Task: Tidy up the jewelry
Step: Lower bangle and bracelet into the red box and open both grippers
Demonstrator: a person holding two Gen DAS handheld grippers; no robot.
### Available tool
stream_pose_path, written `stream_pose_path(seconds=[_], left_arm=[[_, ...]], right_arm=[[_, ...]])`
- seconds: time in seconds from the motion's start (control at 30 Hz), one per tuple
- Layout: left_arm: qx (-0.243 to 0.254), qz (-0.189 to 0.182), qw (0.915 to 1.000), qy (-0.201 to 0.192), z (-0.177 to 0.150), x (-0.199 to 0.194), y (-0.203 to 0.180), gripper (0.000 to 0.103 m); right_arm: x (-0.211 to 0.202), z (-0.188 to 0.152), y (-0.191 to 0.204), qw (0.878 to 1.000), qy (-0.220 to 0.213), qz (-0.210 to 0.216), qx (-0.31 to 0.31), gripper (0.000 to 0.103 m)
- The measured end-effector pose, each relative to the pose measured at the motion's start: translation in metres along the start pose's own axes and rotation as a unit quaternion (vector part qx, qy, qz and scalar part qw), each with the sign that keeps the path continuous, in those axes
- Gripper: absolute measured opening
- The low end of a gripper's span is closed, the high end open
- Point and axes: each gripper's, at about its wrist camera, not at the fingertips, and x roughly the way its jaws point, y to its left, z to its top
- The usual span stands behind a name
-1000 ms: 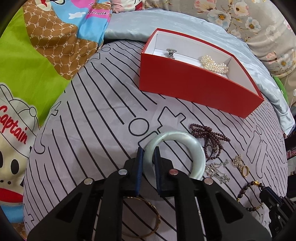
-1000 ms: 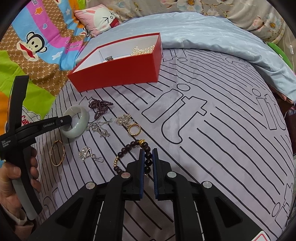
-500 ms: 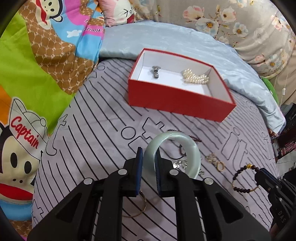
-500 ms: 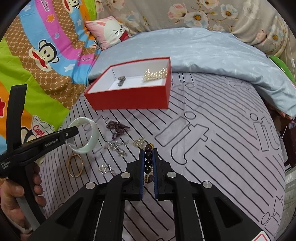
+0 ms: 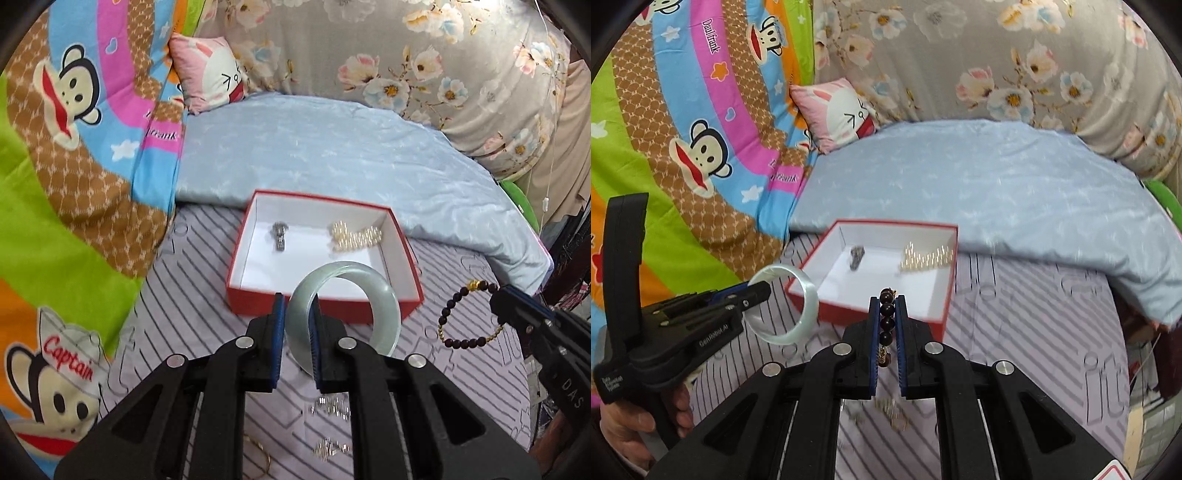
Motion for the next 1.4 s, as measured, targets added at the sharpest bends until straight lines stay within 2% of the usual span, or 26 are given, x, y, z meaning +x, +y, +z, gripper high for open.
stream_pose_path(seconds=[0.17,0.33,0.57,0.8,0.93,1.07,1.13,1.23,1.4], left_arm=[[-0.003,0.002,1.0,0.004,0.035,0.037,0.0,0.012],[-0.018,-0.001,0.9995,0.025,0.054,0.086,0.006,0.012],[-0.021,0.015,0.998,0.058,0.063,0.152,0.012,0.012],[-0.035,0.029,0.9955,0.084,0.059,0.186,0.026,0.012],[-0.038,0.039,0.9944,0.091,0.058,0.197,0.032,0.017],[-0.047,0.042,0.9958,0.067,0.062,0.188,0.038,0.017],[-0.046,0.043,0.9963,0.059,0.064,0.182,0.039,0.019],[-0.051,0.045,0.9966,0.046,0.064,0.168,0.044,0.03],[-0.049,0.052,0.9971,0.028,0.054,0.14,0.047,0.032]], right_arm=[[0.038,0.035,0.0,1.0,0.002,0.006,-0.004,0.007],[0.086,0.05,-0.003,0.999,0.026,0.017,0.006,0.007],[0.154,0.047,-0.008,0.997,0.07,0.017,0.012,0.007],[0.192,0.034,-0.017,0.994,0.105,0.004,0.012,0.007],[0.202,0.029,-0.021,0.994,0.111,-0.011,0.005,0.008],[0.198,0.03,-0.025,0.995,0.097,-0.033,-0.005,0.012],[0.19,0.032,-0.028,0.995,0.088,-0.037,-0.002,0.012],[0.175,0.033,-0.03,0.996,0.078,-0.035,0.005,0.012],[0.147,0.028,-0.027,0.997,0.065,-0.033,0.004,0.012]])
